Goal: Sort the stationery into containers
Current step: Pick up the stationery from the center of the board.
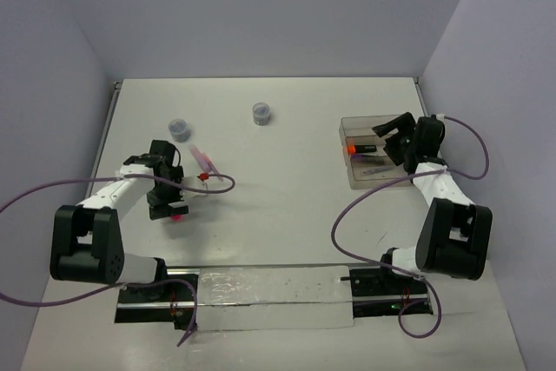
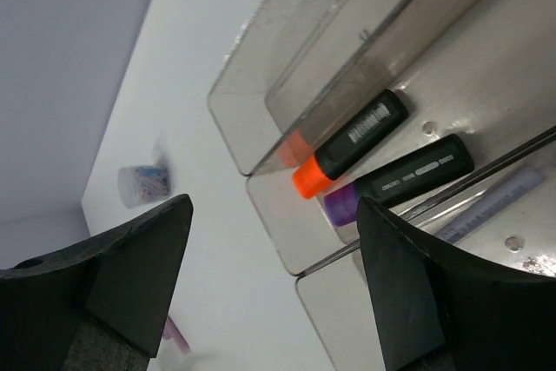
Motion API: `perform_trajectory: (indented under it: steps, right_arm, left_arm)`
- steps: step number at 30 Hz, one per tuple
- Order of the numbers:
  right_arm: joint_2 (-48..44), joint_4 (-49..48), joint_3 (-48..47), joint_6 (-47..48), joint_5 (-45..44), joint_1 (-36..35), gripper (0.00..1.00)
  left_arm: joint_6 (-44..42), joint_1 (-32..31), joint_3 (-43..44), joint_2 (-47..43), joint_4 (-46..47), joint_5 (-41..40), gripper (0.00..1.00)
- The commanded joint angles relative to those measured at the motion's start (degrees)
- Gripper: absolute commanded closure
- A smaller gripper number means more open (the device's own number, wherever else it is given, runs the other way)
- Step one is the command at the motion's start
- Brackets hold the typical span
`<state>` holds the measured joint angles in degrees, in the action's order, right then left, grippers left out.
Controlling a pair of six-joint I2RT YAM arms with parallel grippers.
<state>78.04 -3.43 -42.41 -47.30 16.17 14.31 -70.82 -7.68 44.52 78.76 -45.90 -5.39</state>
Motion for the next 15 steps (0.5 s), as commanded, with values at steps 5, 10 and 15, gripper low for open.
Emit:
perform_trajectory:
  steps: [5,10,15]
  right_arm:
    - [-8.53,-0.26,-1.55,2.01,2.18,0.28,0.16]
    - [-10.23,-0.17,-1.04,2.17,3.14,0.28,0.16]
    - [-10.92,0.18,-0.86,2.21,3.11,0.37,0.17]
  left_arm:
    - [-4.83,-2.23,3.8,6.07,4.24,-0.07,0.01]
    - [-1.08,-5.37,1.92,12.14,6.9,-6.55,0.05]
    - [2.24,-5.47,2.59,15.78,4.75,-5.24,0.1]
